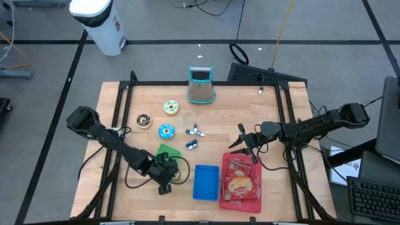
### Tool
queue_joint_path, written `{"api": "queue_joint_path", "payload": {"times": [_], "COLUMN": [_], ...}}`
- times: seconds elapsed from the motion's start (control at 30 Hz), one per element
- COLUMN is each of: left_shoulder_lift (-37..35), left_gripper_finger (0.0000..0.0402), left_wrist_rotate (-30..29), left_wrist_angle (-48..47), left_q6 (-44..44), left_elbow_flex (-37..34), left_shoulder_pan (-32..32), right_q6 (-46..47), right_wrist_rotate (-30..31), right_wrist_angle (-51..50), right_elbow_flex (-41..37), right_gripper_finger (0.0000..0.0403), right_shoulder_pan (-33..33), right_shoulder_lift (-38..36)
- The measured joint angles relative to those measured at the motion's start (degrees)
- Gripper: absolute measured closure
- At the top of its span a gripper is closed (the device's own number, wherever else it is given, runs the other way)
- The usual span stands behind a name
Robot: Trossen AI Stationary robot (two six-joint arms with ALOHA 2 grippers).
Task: Pick & Place Food Item
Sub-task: Adjust the green bin on the table
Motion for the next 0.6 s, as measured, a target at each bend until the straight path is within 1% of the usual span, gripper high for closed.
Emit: {"api": "queue_joint_path", "payload": {"times": [0.1,0.2,0.27,0.33,0.47,0.53,0.6], "left_shoulder_lift": [-1.5,-3.1,-3.3,-3.3,-3.3,-3.3,-3.3], "left_gripper_finger": [0.0399,0.04,0.04,0.04,0.04,0.04,0.04], "left_wrist_rotate": [-4.2,-4.9,-5.6,-7.2,-7.9,-7.7,-7.0], "left_wrist_angle": [0.7,-0.2,-6.2,-15.7,-32.3,-36.4,-35.6], "left_q6": [3.0,6.4,6.2,4.0,-4.2,-7.0,-8.1], "left_elbow_flex": [2.6,5.6,7.4,8.9,9.0,7.8,5.7], "left_shoulder_pan": [-0.9,-1.5,-1.5,-1.4,-1.5,-1.5,-1.4], "right_q6": [0.0,0.0,0.0,0.0,0.0,0.0,0.0], "right_wrist_rotate": [0.0,0.0,0.0,0.0,0.0,0.0,0.0], "right_wrist_angle": [-0.3,-0.3,0.0,-0.2,-0.3,-0.3,-0.3], "right_elbow_flex": [0.0,0.0,0.0,0.0,0.0,0.0,0.0], "right_gripper_finger": [0.0312,0.0312,0.0312,0.0312,0.0312,0.0312,0.0312], "right_shoulder_pan": [0.0,0.0,0.0,0.0,0.0,0.0,0.0], "right_shoulder_lift": [0.0,0.0,0.0,0.0,0.0,0.0,0.0]}}
